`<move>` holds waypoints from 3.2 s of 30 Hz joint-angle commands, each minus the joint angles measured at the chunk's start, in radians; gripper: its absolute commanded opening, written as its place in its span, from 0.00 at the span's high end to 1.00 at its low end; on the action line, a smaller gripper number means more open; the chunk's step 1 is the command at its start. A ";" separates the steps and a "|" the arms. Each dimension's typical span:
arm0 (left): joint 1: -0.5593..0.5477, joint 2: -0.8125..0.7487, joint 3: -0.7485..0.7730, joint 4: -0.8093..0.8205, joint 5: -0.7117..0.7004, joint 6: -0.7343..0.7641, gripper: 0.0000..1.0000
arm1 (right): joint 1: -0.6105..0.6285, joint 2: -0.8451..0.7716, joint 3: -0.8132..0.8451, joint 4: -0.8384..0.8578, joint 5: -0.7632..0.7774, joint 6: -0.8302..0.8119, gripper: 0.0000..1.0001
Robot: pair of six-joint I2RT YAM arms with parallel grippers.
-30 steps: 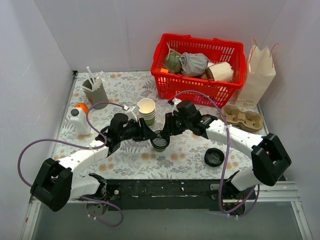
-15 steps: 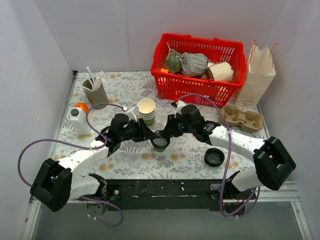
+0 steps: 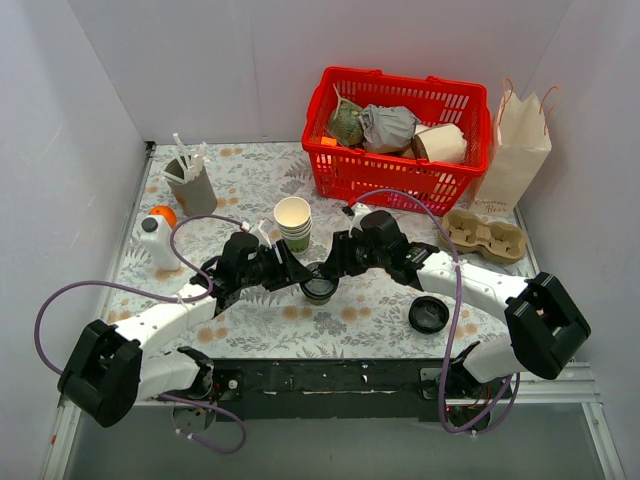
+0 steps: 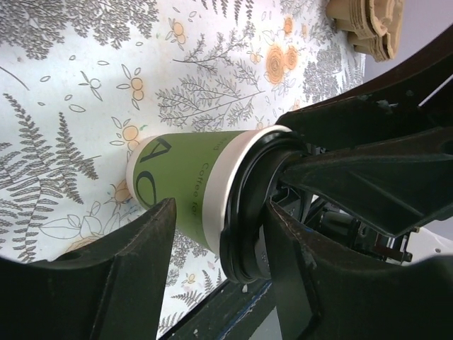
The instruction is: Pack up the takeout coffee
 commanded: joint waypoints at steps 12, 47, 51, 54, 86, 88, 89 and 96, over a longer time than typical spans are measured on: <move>-0.003 0.018 -0.014 -0.036 0.094 0.006 0.51 | 0.009 0.040 0.159 -0.239 -0.018 -0.148 0.48; -0.005 0.053 0.049 -0.062 0.161 0.090 0.56 | 0.020 0.029 0.168 -0.180 -0.062 -0.507 0.51; -0.003 0.053 0.049 -0.064 0.163 0.089 0.56 | 0.021 0.031 0.163 -0.186 -0.061 -0.507 0.62; -0.005 0.055 0.049 -0.064 0.163 0.087 0.55 | 0.020 0.023 0.154 -0.178 -0.073 -0.506 0.84; -0.003 0.040 0.069 -0.024 0.129 0.041 0.31 | 0.021 0.018 0.137 -0.109 -0.059 -0.443 0.99; -0.005 0.038 0.068 -0.016 0.126 0.034 0.34 | 0.021 0.028 0.128 -0.106 -0.056 -0.434 0.99; -0.005 0.040 0.066 -0.019 0.125 0.028 0.35 | 0.021 0.029 0.124 -0.104 -0.055 -0.429 0.99; -0.005 0.058 0.056 -0.021 0.117 0.001 0.43 | 0.021 0.038 0.094 -0.098 -0.049 -0.406 0.99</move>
